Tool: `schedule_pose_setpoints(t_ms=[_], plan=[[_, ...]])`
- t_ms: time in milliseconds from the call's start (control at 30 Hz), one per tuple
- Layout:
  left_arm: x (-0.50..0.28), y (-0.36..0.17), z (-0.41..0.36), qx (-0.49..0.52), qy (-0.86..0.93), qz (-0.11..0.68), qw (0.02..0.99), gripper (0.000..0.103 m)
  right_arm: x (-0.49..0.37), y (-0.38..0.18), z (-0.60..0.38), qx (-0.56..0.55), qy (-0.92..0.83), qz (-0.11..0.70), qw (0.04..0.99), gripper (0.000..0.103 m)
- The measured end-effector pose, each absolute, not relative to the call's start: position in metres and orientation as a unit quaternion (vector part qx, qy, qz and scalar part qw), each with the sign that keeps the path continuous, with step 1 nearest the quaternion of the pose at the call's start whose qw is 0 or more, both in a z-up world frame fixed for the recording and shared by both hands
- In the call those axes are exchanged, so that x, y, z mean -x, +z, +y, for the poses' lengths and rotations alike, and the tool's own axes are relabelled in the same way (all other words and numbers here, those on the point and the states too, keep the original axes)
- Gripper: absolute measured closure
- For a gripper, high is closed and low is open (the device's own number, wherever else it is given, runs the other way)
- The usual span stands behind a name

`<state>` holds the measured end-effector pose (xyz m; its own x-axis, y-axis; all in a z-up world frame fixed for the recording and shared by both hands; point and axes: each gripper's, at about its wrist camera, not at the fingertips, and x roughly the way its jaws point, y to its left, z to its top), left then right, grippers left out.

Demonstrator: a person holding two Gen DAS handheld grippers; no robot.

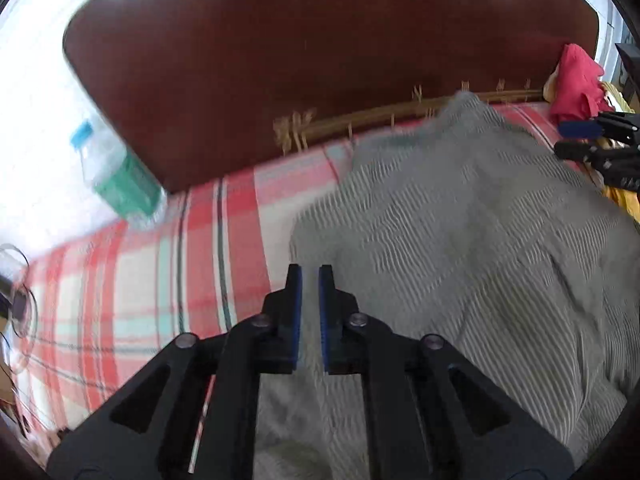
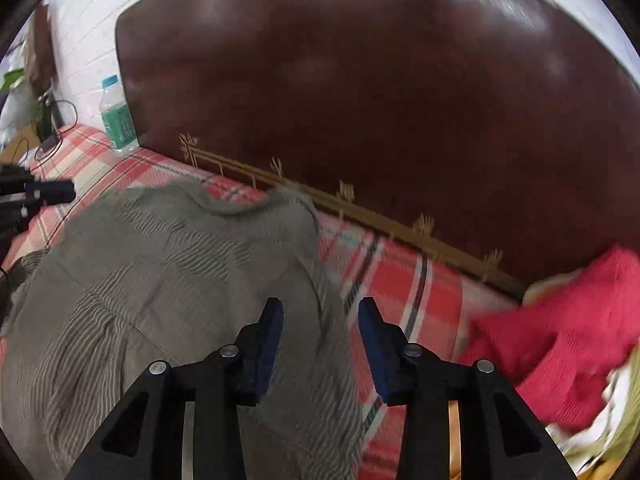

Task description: Fold clothes

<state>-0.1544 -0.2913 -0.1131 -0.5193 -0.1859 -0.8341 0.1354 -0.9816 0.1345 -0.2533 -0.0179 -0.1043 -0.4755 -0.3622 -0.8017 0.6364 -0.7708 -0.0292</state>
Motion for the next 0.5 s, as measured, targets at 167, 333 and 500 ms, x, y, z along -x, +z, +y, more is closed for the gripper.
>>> schedule_pose_setpoints(t_ms=[167, 333, 500], plan=[[0.078, -0.115, -0.317, -0.477, -0.874, 0.092, 0.014, 0.015, 0.215, -0.08, 0.057, -0.418, -0.835, 0.083, 0.349, 0.031], [0.022, -0.131, -0.302, -0.51, -0.844, 0.154, -0.064, 0.014, 0.147, -0.075, 0.099, -0.431, -0.819, 0.078, 0.37, 0.027], [0.003, -0.174, -0.269, -0.563, -0.821, 0.092, -0.031, 0.018, 0.084, -0.095, 0.106, -0.442, -0.815, 0.076, 0.367, 0.026]])
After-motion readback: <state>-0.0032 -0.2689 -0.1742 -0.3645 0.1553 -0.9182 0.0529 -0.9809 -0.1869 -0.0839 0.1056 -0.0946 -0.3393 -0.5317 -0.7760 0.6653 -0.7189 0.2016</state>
